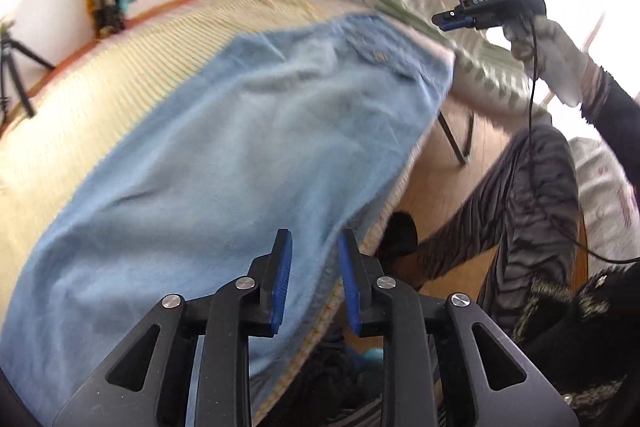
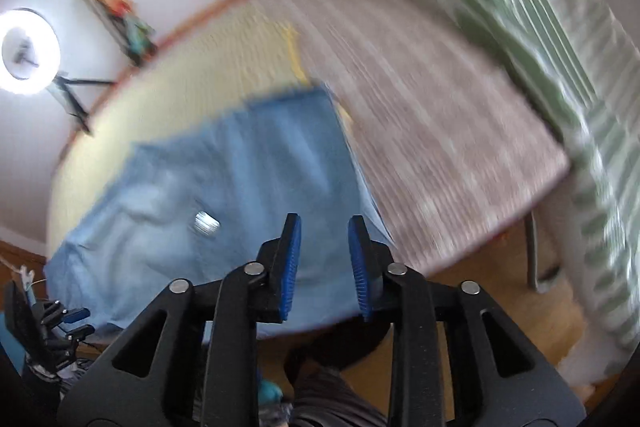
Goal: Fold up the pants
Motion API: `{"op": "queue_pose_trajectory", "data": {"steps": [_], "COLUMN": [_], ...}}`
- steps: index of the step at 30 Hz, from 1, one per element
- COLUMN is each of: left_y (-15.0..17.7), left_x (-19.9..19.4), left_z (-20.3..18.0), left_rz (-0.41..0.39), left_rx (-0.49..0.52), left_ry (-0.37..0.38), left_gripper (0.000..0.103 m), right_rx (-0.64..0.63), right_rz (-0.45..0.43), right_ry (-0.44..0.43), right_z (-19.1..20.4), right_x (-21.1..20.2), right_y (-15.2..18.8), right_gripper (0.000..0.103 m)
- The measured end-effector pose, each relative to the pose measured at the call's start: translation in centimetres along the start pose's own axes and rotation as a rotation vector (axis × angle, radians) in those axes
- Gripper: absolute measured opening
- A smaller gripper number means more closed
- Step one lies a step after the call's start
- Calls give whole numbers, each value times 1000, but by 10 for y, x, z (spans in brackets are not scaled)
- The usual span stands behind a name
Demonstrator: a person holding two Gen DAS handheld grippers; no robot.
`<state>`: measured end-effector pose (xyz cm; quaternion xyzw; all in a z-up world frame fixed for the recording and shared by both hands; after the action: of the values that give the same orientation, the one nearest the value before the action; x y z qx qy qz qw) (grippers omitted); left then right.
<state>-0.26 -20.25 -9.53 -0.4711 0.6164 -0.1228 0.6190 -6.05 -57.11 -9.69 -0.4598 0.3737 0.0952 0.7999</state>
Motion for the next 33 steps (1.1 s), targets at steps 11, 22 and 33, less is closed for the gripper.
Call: {"op": "queue_pose_trajectory", "data": {"steps": [11,22,33], "left_y": [43,60,65], "left_x": [-6,-4,-20], "left_z": [38,25,60], "left_rz": [26,71,33], "left_rx": [-75,-5,-66], "left_ry": [-162,-141,-235], "left_gripper": [26,26,26], "right_rx": [-224,-336,-423], "right_rz": [86,251,171], "right_ry": [-342,-366,-403], "right_z": [141,200,221], "right_x": [105,206,182], "right_y": [-27,11,19], "right_gripper": [50,57,14]}}
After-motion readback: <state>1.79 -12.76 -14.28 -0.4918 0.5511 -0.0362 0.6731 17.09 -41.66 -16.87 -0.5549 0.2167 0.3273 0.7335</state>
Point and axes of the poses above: each gripper's, at about its wrist camera, not at the fingertips, and x roughly the way its jaws point, z to its left, y to its underside, the point moved 5 cm from there along x, roughly the way its jaws point, and after that the axes turned 15 degrees about -z, right-handed, at the moved point
